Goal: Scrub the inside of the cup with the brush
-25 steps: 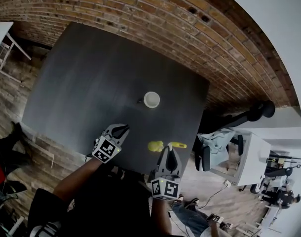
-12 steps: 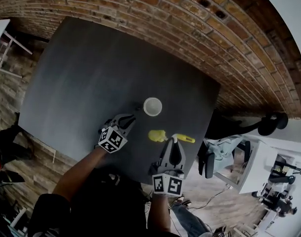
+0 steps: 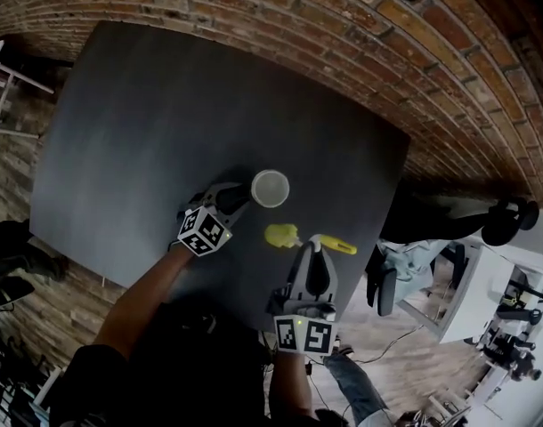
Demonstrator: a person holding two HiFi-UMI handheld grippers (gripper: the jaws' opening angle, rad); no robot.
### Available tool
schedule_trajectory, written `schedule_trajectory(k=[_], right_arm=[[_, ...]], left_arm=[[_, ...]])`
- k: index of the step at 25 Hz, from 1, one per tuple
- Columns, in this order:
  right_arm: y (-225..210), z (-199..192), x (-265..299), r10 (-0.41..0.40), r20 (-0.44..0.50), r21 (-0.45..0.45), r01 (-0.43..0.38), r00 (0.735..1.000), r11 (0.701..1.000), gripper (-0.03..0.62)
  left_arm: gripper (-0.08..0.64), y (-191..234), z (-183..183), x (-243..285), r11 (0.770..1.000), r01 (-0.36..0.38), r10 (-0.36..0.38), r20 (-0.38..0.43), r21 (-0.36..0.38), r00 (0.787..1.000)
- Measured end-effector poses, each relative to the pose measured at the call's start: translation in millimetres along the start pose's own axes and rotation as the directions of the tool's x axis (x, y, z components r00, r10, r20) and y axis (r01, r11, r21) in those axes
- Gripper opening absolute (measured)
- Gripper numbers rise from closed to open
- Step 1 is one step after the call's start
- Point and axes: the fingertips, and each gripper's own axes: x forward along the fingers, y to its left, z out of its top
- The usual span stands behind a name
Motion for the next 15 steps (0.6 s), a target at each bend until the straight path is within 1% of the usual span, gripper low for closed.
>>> schedule_trajectory(k=[3, 5, 8, 10, 13, 15], right_arm=[[-5.1, -1.9, 5.3, -0.002, 0.008, 0.008, 0.002, 1.000, 1.000, 0.051], [-6.8, 1.5, 14.3, -0.001, 0.031, 0.005, 0.001, 1.000, 1.000, 0.051], [-2.9, 12.0, 34.2, 0.022, 0.080, 0.000, -0.022, 0.997, 1.000, 0.051], [2.7, 15.0, 47.9, 0.044, 0.104, -0.022, -0.042, 0.994, 0.999, 0.051], [7.6, 1.2, 69.4, 0.069, 0.097, -0.074, -0.062, 0.993, 0.995, 0.051], [7.4, -14.1, 81.4, 0.082, 0.075, -0.102, -0.074, 0.994, 0.992, 0.051]], left_arm=[[0.132, -1.4, 1.6, 6.8, 1.000, 0.013, -0.013, 0.002, 0.004, 1.000], [0.130, -2.2, 0.9, 9.5, 1.000, 0.017, -0.017, 0.001, 0.007, 1.000], [0.130, -2.6, -2.8, 12.8, 1.000, 0.021, -0.020, -0.010, 0.019, 1.000], [0.127, -1.3, -4.8, 13.7, 1.000, 0.021, -0.021, -0.012, 0.021, 1.000], [0.097, 2.6, -8.0, 15.0, 1.000, 0.017, -0.017, -0.012, 0.027, 1.000], [0.092, 1.4, -8.6, 15.6, 0.999, 0.025, -0.024, -0.012, 0.042, 1.000]])
